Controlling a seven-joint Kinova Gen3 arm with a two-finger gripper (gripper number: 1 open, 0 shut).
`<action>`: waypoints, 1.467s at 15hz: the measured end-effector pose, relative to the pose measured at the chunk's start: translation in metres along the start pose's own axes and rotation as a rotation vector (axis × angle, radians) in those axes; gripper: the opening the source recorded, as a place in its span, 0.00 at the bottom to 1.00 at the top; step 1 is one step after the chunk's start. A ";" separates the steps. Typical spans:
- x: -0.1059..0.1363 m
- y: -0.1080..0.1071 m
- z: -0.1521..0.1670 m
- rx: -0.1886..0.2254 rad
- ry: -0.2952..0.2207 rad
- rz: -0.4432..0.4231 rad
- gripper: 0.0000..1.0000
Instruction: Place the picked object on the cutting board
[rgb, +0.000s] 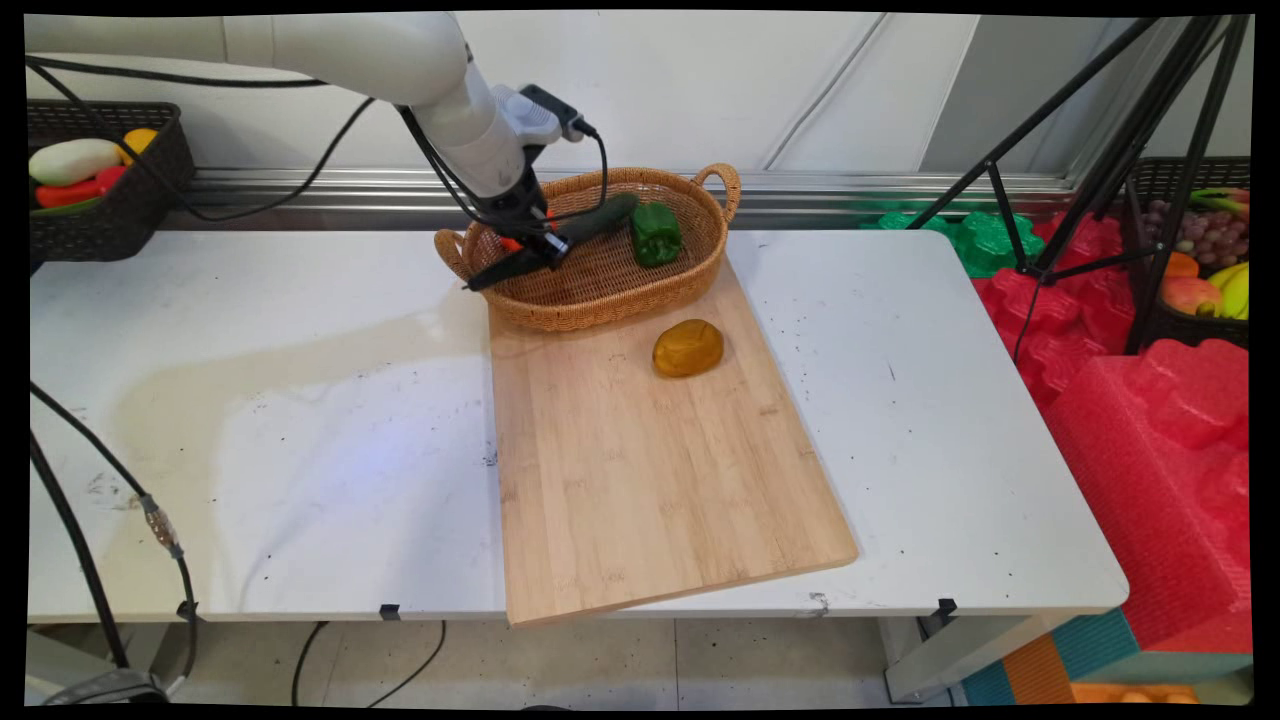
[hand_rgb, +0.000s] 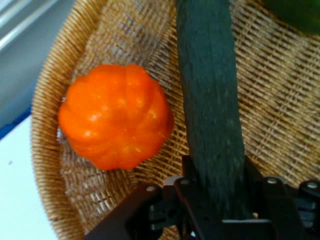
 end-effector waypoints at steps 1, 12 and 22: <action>0.000 0.001 -0.008 0.009 0.015 -0.005 0.00; -0.031 0.036 -0.132 0.014 0.152 0.099 0.00; -0.103 0.102 -0.190 -0.122 0.138 0.332 0.00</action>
